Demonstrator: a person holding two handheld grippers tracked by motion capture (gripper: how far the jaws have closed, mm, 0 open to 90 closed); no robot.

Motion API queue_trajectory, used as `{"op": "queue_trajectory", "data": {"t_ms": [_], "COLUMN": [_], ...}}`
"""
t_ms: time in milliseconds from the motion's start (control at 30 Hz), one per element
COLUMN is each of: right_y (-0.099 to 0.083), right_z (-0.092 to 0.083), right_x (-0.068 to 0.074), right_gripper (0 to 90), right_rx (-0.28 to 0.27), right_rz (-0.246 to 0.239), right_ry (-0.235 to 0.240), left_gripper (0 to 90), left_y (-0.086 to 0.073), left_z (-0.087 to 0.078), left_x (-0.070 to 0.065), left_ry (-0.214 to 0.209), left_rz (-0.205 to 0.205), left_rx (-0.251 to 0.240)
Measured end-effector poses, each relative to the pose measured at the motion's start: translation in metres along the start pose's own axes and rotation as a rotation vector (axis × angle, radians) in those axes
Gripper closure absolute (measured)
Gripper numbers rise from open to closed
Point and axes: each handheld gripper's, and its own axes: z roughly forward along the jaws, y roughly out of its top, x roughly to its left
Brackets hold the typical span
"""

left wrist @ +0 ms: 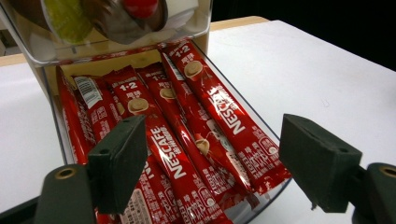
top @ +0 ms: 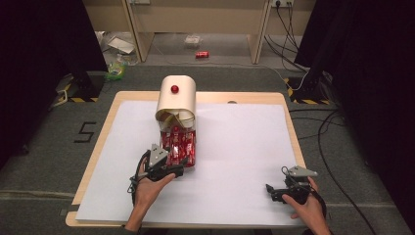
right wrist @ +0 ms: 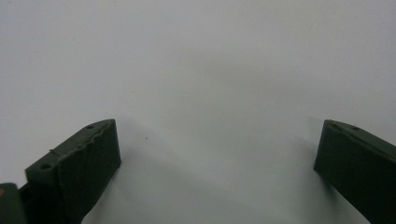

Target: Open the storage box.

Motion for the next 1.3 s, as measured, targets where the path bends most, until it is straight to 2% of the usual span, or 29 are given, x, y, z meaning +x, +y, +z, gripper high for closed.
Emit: {"op": "queue_trajectory", "data": {"t_ms": [333, 633, 1000, 1233, 1300], "right_y": [0.0, 0.0, 0.0, 0.0, 0.0], "right_z": [0.0, 0.0, 0.0, 0.0, 0.0], "right_x": [0.0, 0.0, 0.0, 0.0, 0.0], "right_gripper": [0.6, 0.6, 0.6, 0.6, 0.6], "right_rx": [-0.002, -0.001, 0.0, 0.0, 0.0], "right_rz": [-0.001, 0.0, 0.0, 0.0, 0.0], "right_ry": [-0.001, 0.0, 0.0, 0.0, 0.0], "left_gripper": [22.6, 22.7, 31.5, 37.7, 40.5], "left_y": [0.006, 0.019, 0.026, 0.023, 0.022], "left_z": [0.004, 0.008, 0.025, 0.03, 0.031], "left_x": [0.002, 0.0, -0.004, 0.0, 0.001], "left_ry": [0.005, 0.001, -0.004, 0.011, 0.004], "left_rz": [-0.012, -0.036, -0.029, -0.043, -0.047], "left_rx": [-0.002, 0.0, 0.013, 0.033, 0.04]}}
